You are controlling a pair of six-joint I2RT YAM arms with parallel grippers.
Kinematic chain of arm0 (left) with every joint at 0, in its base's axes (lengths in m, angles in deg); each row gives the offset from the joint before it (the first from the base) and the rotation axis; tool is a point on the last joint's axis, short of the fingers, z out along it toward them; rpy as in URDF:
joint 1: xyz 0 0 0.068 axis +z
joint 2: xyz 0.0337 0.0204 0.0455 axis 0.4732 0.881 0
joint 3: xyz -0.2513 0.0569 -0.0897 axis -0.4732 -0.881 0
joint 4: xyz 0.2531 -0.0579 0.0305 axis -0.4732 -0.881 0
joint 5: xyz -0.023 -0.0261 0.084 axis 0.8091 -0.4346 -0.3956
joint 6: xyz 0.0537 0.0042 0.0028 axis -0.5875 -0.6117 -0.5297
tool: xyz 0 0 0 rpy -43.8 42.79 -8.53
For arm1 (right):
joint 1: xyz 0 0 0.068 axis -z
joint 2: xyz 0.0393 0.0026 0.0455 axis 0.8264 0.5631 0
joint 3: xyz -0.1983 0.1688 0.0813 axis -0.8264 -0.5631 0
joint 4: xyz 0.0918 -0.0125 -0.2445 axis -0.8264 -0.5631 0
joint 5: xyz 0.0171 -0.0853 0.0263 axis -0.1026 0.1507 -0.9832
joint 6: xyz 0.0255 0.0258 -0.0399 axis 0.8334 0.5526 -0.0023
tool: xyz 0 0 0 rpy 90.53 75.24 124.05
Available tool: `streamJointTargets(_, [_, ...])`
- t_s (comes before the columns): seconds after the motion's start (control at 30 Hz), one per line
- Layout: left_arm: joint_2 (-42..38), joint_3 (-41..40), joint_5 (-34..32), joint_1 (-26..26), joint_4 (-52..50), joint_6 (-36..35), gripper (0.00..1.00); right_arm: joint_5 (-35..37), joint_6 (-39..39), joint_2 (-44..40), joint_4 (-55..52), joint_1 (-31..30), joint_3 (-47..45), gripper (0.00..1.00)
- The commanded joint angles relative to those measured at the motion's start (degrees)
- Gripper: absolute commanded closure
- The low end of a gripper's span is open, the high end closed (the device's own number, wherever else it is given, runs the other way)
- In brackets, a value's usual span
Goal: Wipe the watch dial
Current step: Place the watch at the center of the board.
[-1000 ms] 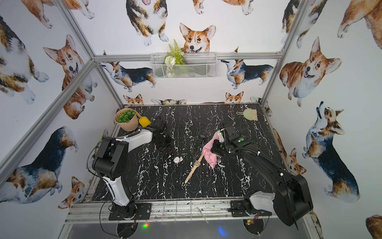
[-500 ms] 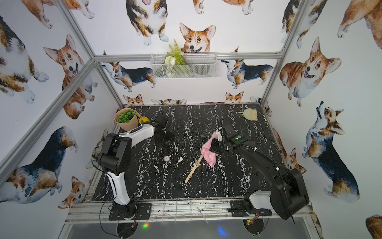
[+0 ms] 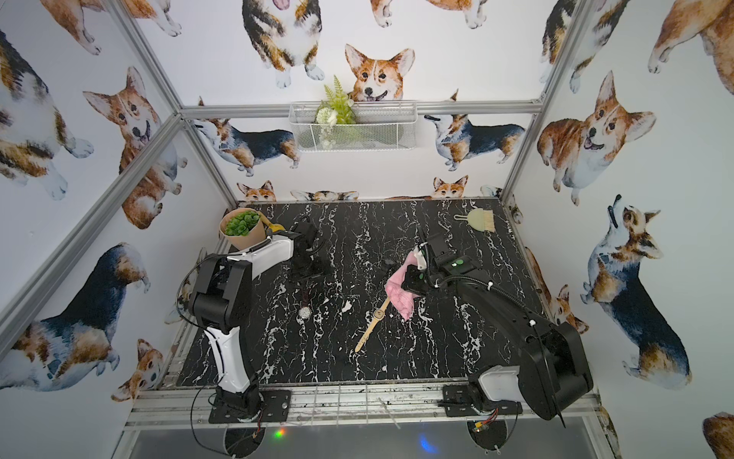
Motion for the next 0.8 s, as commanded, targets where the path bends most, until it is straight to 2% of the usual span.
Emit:
streamJointTargets(0.0, [3.78, -5.76, 7.49, 2.49, 1.74, 4.12, 0.00, 0.05, -0.16, -0.92, 0.19, -0.13, -0.09, 0.98])
streamJointTargets(0.17, [3.72, -8.18, 15.06, 3.50, 1.75, 7.52, 0.00, 0.67, 0.27, -2.16, 0.10, -0.40, -0.24, 0.98])
streamJointTargets(0.33, [1.01, -7.51, 14.47, 0.78, 3.40, 12.20, 0.06, 1.37, 0.60, 0.24, 1.34, -5.10, 3.93, 0.98])
streamJointTargets(0.43, [1.62, -4.90, 13.31, -2.11, 3.32, 14.93, 0.06, 0.02, 1.31, 5.91, 3.64, -9.81, 8.84, 0.98])
streamJointTargets(0.57, [2.70, -3.64, 13.43, -4.74, 7.07, 20.88, 0.06, -3.28, 3.20, 17.45, 8.84, -15.24, 17.72, 0.99])
streamJointTargets(0.67, [3.31, -2.38, 14.28, -6.24, 9.99, 25.15, 0.06, -5.48, 7.88, 25.73, 16.36, -17.01, 21.97, 0.99])
streamJointTargets(0.77, [3.75, 0.54, 12.76, -6.70, 6.55, 24.91, 0.07, -3.66, 12.44, 31.23, 20.76, -17.01, 24.59, 1.00])
